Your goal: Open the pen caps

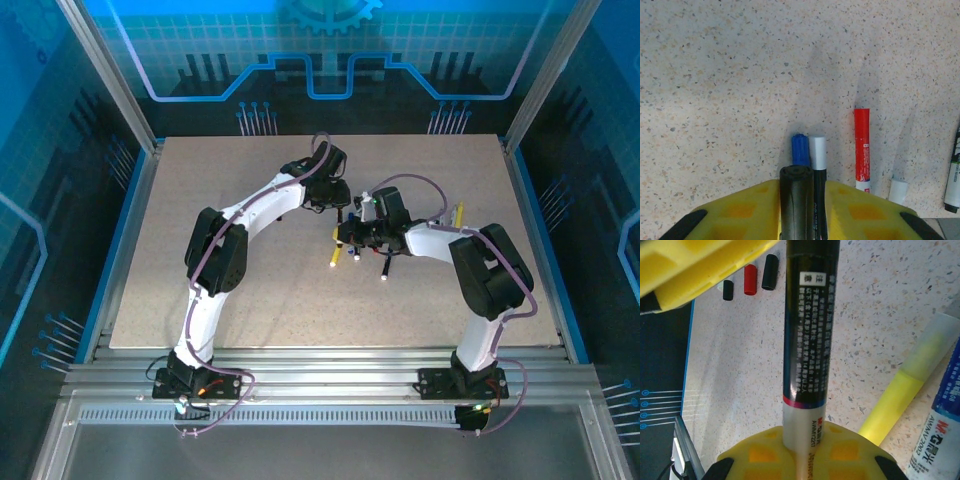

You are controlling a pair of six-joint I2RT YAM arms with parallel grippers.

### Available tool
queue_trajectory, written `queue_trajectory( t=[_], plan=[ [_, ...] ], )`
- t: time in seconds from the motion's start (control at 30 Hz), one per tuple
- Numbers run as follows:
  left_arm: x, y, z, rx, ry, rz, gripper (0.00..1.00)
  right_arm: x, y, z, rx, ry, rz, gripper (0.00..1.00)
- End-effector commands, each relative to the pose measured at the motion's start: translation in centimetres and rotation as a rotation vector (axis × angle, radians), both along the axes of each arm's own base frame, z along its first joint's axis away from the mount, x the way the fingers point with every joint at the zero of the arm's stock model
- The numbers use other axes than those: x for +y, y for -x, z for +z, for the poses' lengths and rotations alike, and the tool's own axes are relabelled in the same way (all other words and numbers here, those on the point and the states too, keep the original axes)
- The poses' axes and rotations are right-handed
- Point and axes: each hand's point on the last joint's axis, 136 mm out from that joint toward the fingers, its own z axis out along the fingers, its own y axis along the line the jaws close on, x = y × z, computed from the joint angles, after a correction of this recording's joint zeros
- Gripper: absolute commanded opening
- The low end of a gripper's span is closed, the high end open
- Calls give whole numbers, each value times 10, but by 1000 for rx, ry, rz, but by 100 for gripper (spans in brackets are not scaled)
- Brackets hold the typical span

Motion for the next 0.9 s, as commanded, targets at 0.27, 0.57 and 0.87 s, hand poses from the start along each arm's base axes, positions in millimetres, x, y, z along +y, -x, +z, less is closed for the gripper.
queue_trajectory(
  t=[0.27, 0.57, 0.87],
  plan=[
    [2, 2, 4, -7, -16, 2, 30, 8, 4, 20, -56, -27, 40, 0],
    [5, -1, -2, 5, -19, 10, 29, 8, 6, 23, -63, -29, 53, 0],
    [20, -15, -7, 5, -17, 56, 12, 19, 11, 20, -57, -35, 87, 0]
  ],
)
